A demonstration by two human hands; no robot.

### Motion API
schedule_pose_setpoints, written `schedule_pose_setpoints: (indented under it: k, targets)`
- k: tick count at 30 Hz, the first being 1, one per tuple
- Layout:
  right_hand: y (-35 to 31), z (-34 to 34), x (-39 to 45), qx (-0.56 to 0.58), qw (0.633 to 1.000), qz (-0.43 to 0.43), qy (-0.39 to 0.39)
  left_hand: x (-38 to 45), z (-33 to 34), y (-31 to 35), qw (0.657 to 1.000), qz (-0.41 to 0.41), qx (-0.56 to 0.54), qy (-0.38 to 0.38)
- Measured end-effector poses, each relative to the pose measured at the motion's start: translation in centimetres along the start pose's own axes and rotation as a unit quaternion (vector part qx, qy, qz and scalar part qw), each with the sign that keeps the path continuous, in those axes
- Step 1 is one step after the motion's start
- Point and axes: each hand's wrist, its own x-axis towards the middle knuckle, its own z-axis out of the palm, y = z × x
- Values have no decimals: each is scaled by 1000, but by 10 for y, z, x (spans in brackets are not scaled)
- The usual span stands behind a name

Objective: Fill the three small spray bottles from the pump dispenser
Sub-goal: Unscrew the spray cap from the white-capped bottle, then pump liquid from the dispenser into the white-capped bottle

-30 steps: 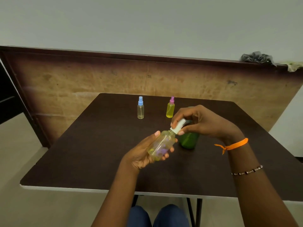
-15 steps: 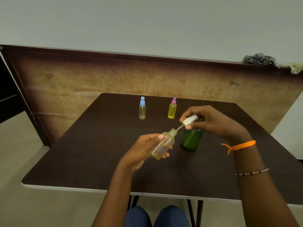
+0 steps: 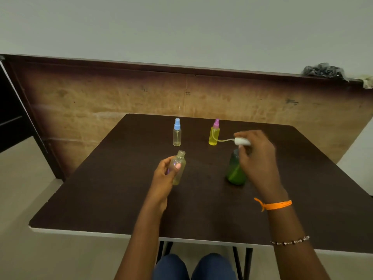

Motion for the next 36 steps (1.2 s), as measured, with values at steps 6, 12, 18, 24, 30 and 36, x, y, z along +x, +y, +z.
schedule_pose_setpoints:
  k: [6, 12, 18, 24, 30, 36]
  targets:
    - [9, 69, -51, -145, 984, 3, -101, -2, 7, -1, 1000, 8, -5, -22]
    - [26, 99, -65, -224, 944, 32, -240, -4, 8, 1, 998, -16, -40, -53]
    - [27, 91, -62, -183, 942, 64, -272, -3, 10, -1, 997, -27, -32, -62]
    - [23, 65, -59, -70, 985, 75, -141, -3, 17, -7, 996, -49, -22, -69]
    - [7, 23, -52, -43, 992, 49, 105, -3, 34, -3, 995, -42, -43, -74]
    - [20, 12, -12, -59, 988, 60, 129, 5, 68, 9, 994, -17, -32, -107]
